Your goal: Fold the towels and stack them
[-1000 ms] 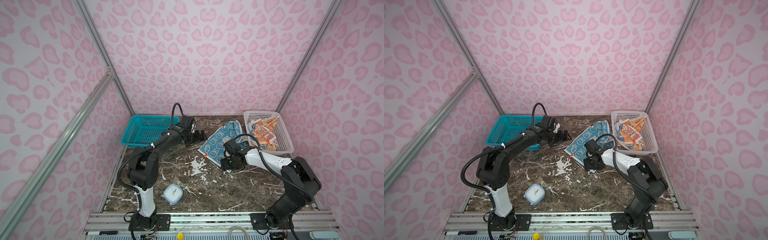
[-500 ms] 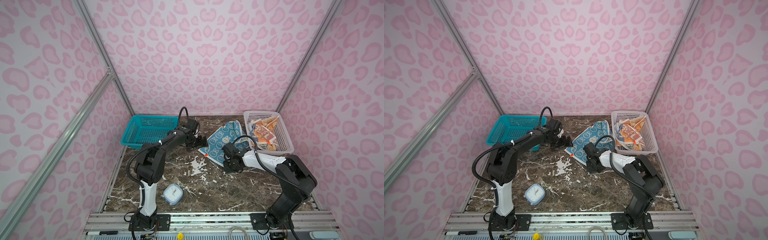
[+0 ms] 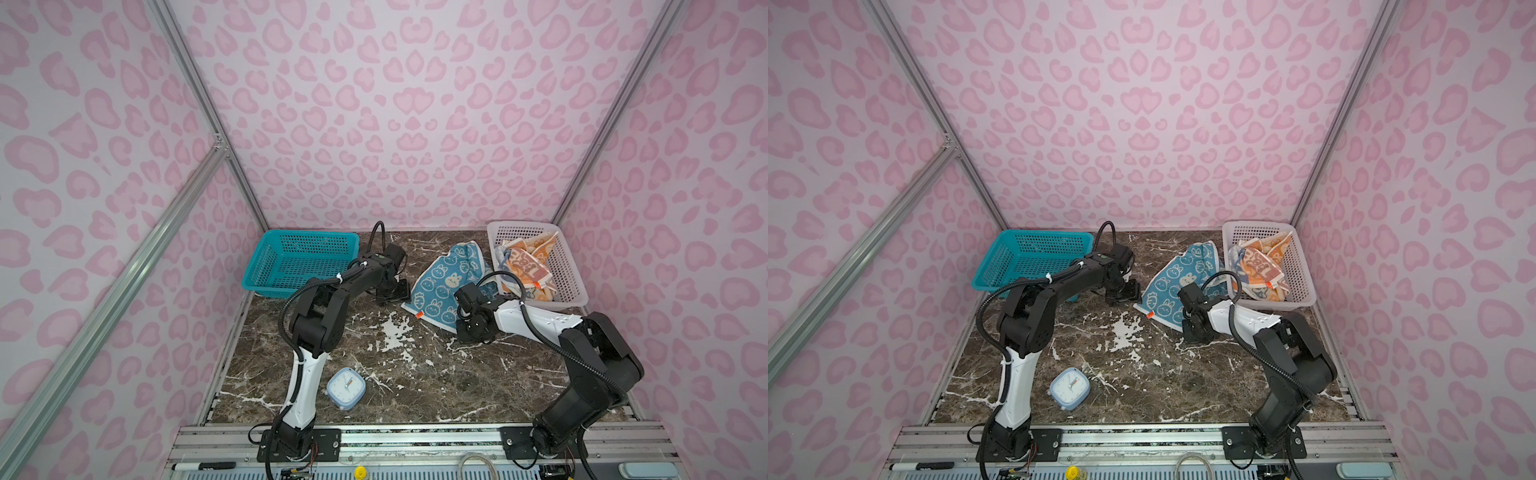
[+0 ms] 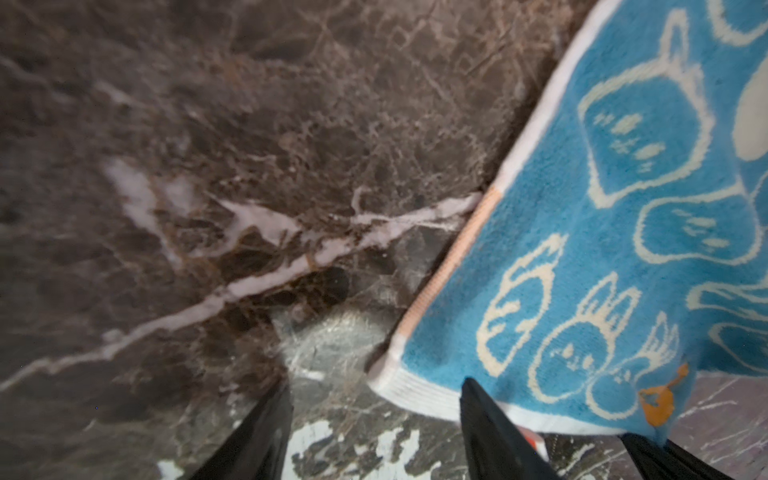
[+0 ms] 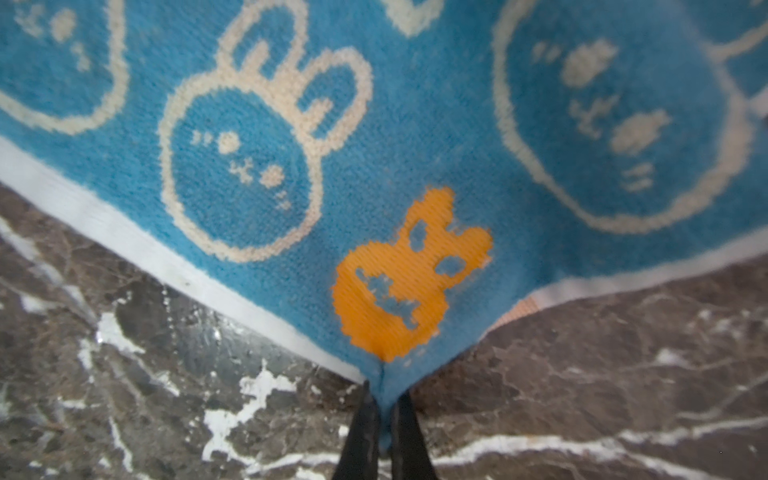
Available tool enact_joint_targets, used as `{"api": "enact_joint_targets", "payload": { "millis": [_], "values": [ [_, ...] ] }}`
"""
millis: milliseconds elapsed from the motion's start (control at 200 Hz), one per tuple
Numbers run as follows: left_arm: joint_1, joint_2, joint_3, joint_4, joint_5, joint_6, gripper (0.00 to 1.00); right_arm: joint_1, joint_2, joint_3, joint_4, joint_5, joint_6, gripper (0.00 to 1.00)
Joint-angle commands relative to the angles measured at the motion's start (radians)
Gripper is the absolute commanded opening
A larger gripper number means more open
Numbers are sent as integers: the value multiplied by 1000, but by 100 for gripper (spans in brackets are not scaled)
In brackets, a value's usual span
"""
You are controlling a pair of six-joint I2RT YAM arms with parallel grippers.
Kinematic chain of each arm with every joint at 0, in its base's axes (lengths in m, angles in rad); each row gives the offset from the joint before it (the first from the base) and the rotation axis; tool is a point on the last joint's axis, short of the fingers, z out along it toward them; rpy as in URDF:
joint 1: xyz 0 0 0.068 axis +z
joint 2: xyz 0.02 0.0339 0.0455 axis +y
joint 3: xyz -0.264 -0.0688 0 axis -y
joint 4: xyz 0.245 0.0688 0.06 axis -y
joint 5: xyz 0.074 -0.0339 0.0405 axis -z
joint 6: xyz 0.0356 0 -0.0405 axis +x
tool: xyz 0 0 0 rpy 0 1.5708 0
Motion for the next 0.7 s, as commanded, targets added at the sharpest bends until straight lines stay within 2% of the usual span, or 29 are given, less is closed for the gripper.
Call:
{"api": "enact_joint_targets", "payload": {
  "millis": [0, 145, 290, 550, 695],
  "values": [
    [-6, 30, 21, -46, -28, 24, 60, -2, -6, -8, -19, 1, -13, 0],
    [-27, 44, 26, -73, -39, 47, 54, 0, 0, -9, -12, -4, -13, 0],
    [-59, 50, 17, -120, -81, 75, 53, -2, 7, -4, -11, -7, -10, 0],
    [-61, 110, 66, -159, -114, 83, 45, -1, -5, 5, -11, -11, -13, 0],
    [-64, 124, 72, -146, -97, 79, 41, -3, -13, 11, -11, -13, -17, 0]
  ]
}}
